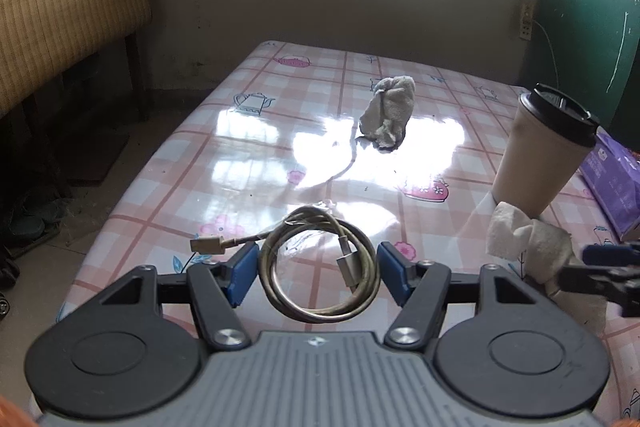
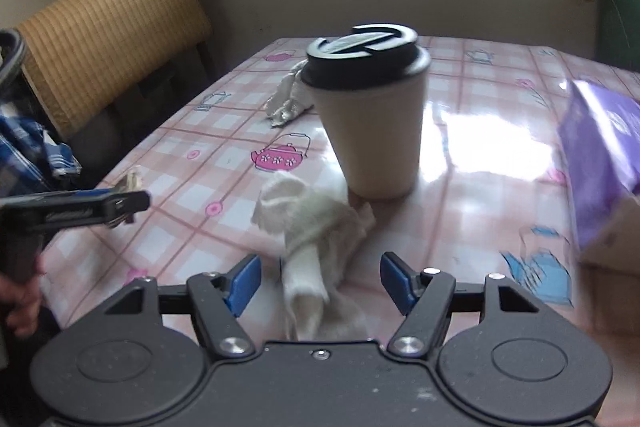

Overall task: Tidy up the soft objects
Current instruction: 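Lift the cable with the left gripper while the right lifts the white cloth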

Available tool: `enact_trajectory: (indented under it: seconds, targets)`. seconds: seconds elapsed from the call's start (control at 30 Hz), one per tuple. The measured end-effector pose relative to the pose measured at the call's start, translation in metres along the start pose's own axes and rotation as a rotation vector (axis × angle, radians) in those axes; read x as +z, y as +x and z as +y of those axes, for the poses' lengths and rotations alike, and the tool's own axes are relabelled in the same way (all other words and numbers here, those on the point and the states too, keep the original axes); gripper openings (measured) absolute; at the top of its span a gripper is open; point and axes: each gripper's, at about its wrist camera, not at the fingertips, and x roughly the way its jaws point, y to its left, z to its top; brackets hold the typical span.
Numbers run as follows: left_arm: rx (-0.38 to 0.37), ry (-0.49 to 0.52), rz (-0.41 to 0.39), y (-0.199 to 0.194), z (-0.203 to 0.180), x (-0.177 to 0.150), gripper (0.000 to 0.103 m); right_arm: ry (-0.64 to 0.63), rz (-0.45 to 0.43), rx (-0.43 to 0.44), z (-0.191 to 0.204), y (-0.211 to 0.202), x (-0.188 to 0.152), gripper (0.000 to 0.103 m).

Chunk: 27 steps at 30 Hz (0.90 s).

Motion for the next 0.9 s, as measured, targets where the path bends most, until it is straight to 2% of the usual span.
enact_trajectory:
  seconds: [0.1, 0.27, 0.3, 0.33, 0.37, 0.4, 0.47, 0.9]
  targets:
    - [0.003, -0.004, -0.006, -0.007, 0.000, -0.003, 0.066, -0.012, 0.023, -0.002, 0.009, 0.023, 0.010, 0.078]
    - [-0.003, 0.004, -0.010, -0.006, -0.002, -0.004, 0.067, -0.074, 0.062, -0.064, 0.023, 0.052, 0.012, 0.079]
    - [-0.005, 0.006, -0.011, -0.006, -0.003, -0.005, 0.066, -0.084, 0.041, -0.069, 0.024, 0.053, 0.010, 0.072]
    - [-0.010, 0.009, -0.012, -0.007, -0.005, -0.005, 0.066, -0.086, 0.041, -0.074, 0.024, 0.053, 0.010, 0.051]
    - [-0.012, 0.013, -0.013, -0.007, -0.007, -0.006, 0.066, -0.090, 0.034, -0.085, 0.023, 0.052, 0.009, 0.037]
    - [-0.013, 0.017, -0.014, -0.007, -0.009, -0.007, 0.066, -0.082, 0.034, -0.078, 0.022, 0.050, 0.008, 0.032]
    - [-0.018, 0.021, -0.019, -0.008, -0.014, -0.010, 0.066, -0.057, 0.014, -0.049, 0.018, 0.041, 0.005, 0.030]
    - [-0.025, 0.045, -0.053, -0.026, -0.045, 0.000, 0.066, 0.015, -0.087, -0.023, 0.010, -0.038, -0.002, 0.030]
